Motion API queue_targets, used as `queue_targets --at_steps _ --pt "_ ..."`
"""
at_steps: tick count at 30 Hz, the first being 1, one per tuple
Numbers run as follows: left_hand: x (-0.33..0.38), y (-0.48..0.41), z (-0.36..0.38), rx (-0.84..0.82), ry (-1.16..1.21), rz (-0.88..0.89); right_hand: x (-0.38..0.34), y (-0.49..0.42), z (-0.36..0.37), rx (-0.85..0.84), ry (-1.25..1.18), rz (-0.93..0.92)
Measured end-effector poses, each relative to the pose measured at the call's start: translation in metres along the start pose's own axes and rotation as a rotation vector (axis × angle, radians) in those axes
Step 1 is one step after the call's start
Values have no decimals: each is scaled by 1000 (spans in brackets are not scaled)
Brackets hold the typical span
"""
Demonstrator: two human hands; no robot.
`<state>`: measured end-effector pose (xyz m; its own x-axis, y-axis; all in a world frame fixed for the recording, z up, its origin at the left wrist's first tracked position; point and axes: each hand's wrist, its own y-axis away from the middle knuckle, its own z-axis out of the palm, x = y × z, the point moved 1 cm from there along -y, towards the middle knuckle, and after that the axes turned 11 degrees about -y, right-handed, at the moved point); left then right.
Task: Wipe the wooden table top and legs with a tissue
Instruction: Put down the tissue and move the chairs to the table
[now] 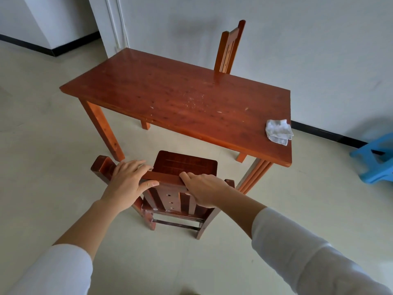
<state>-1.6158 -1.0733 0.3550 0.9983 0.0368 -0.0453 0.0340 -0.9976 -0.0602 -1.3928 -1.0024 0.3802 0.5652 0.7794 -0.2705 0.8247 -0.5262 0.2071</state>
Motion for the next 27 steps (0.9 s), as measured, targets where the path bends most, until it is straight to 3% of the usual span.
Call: queue_targets --at_steps 17,27 --pt "-145 -169 17 -109 -22 156 11 -178 -41 61 -55 181" --pt "-141 -196 17 -65 24 187 30 -192 -56 8 -78 252"
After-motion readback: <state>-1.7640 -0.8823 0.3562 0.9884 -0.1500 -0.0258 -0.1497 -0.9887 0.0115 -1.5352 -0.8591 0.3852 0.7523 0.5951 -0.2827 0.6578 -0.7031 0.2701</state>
